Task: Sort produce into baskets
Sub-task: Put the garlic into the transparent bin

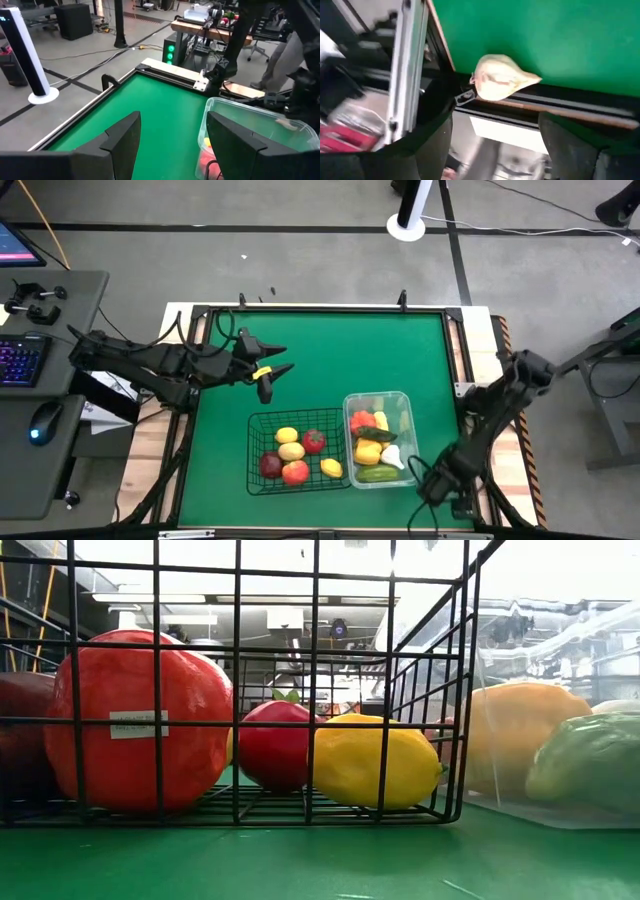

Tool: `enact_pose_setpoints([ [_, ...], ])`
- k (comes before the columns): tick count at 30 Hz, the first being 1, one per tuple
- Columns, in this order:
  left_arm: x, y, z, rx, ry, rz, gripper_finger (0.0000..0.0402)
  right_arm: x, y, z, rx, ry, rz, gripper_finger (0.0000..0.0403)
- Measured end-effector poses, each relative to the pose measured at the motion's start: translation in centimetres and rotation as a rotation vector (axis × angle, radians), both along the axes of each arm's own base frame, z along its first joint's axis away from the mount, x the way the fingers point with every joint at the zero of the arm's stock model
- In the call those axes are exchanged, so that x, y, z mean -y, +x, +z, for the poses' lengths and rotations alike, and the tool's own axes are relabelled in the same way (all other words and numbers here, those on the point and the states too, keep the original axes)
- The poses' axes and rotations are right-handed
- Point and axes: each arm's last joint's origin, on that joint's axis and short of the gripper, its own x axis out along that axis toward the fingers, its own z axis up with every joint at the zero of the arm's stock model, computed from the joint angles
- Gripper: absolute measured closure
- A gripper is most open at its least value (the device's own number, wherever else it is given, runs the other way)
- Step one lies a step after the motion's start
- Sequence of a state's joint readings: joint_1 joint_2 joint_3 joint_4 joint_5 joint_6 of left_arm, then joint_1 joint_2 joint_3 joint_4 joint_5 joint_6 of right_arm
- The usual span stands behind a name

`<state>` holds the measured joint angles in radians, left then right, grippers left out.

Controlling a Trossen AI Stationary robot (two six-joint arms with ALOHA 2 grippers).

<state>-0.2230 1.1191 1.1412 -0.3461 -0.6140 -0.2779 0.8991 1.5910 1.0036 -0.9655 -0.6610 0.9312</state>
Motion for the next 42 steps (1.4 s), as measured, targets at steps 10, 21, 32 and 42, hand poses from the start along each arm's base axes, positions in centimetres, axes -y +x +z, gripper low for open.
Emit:
enact_pose_setpoints([
  [10, 0.0, 0.0, 0.0, 0.001, 0.004, 0.012, 0.0188, -2.4, -1.2, -2.6, -0.053, -0.159, 0.021, 0.0116],
  [21, 0.0, 0.0, 0.0, 0.0, 0.004, 0.012, 0.0188, -3.2, -1.6, -2.8, -0.024, -0.171, -0.012, 0.0116],
  [32, 0.0, 0.0, 0.0, 0.0, 0.004, 0.012, 0.0188, -4.8, -2.0, -4.5, -0.051, -0.206, -0.088, 0.0116],
  [42, 0.0, 0.0, 0.0, 0.003, -0.002, 0.013, 0.0188, -4.9, -2.0, -5.8, -0.116, -0.295, -0.137, 0.0142],
])
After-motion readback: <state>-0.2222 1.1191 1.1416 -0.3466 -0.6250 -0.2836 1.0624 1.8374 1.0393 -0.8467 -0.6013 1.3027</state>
